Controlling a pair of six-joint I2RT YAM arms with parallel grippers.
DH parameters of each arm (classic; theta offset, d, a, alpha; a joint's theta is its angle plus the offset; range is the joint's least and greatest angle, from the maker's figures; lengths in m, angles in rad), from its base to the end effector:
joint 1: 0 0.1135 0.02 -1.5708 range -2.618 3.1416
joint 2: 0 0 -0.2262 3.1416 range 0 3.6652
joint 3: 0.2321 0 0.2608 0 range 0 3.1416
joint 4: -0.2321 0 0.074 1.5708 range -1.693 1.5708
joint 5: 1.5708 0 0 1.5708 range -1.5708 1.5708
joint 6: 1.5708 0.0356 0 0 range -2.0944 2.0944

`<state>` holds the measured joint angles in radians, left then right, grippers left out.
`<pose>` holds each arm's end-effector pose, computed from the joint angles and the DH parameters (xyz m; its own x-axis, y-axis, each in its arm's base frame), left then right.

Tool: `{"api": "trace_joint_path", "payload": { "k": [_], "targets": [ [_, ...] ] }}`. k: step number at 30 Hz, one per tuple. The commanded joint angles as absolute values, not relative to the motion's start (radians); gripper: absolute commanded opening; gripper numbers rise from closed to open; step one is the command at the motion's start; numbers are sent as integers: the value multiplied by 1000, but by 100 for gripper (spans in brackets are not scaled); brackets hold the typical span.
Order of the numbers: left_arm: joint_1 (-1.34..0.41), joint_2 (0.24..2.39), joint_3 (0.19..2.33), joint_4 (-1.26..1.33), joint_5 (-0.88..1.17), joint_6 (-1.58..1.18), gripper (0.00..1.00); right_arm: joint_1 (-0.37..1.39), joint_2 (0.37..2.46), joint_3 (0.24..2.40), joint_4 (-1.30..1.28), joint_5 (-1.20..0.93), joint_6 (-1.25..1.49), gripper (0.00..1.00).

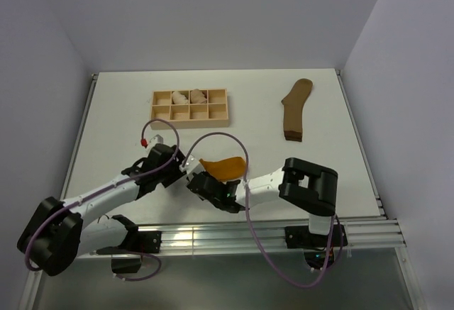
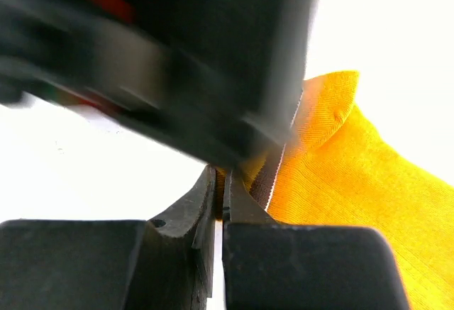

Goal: Roll the socks
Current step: Roll the sock at the center of the board.

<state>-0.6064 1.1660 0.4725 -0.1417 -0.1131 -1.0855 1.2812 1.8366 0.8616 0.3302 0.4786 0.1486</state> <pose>0.1977 -0.1322 0.1242 -0.7300 -0.5632 -0.3870 -0.3038 0.7748 -0.5545 0.1173 0.3364 0.0919 -0.2801 -0.4799 -0.8314 -0.7119 0.6848 -0.1554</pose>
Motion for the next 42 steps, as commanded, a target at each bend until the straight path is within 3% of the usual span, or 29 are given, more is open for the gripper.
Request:
{"api": "trace_joint_path", "payload": {
  "k": [1, 12, 24, 30, 42],
  "targets": [
    [-562, 1089, 442, -124, -153, -1147, 80, 1233, 1798, 833, 221, 351, 262, 0],
    [-537, 992, 327, 55, -34, -1137, 79, 1048, 1681, 737, 254, 5, 526, 0],
    [-640, 1161, 354, 189, 5, -1146, 77, 865, 1715, 525, 681, -336, 821, 0],
    [-646, 1189, 370, 196, 5, -1134, 77, 789, 1808, 440, 1019, -489, 1014, 0],
    [-657, 1224, 379, 207, 5, -1123, 72, 724, 1927, 405, 1247, -560, 1209, 0]
  ]
}}
